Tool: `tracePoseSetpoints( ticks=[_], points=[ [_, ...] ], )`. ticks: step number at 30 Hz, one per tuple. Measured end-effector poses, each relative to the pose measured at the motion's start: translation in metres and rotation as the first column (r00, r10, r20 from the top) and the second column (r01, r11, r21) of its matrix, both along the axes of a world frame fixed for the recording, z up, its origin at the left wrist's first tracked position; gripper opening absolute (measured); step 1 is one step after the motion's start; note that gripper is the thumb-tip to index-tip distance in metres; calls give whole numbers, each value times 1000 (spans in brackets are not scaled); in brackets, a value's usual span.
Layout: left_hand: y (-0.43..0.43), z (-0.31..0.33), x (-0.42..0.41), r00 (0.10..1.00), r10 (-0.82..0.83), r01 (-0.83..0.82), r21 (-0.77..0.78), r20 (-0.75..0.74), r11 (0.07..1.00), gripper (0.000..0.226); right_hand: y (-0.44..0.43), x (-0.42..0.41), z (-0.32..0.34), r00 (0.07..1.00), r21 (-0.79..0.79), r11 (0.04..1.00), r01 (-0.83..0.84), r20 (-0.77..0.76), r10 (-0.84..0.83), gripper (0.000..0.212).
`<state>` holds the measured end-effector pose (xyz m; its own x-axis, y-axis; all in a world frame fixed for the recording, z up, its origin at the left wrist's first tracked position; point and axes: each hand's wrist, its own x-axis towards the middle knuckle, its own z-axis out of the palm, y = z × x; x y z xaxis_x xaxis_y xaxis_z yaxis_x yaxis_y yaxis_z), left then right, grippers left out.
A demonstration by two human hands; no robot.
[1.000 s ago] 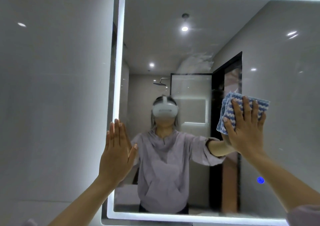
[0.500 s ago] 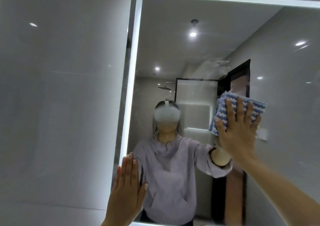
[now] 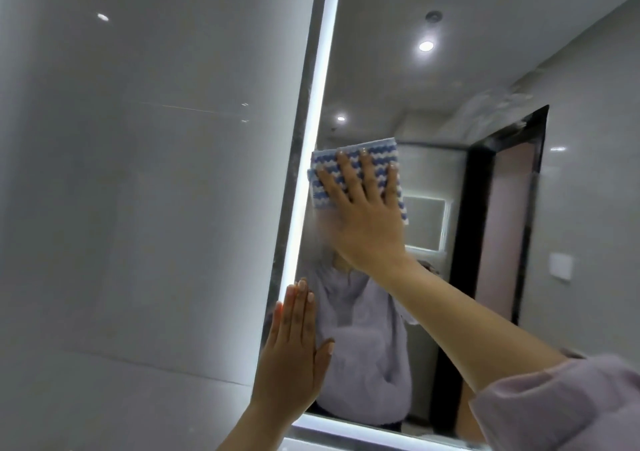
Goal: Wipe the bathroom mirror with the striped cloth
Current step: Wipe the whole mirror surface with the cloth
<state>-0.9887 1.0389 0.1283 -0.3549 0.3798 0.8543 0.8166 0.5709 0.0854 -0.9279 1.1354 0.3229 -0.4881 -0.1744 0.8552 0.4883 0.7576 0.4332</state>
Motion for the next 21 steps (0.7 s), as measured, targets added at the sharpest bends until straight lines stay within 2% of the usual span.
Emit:
tracePoseSetpoints(
  ticks=[10, 17, 21],
  points=[
    [-4, 4, 5, 997, 49, -47, -38, 60, 998, 70, -41, -39, -36, 978, 154, 987, -37, 207, 5, 63],
    [-9, 9, 8, 999, 12, -11, -11, 47, 1000, 71, -31, -27, -17, 938, 273, 959, -73, 345, -27, 63],
    [-8, 6, 7, 999, -15, 15, -11, 47, 1000, 69, -19, -13, -5, 940, 324, 945, -41, 333, -73, 63]
  ],
)
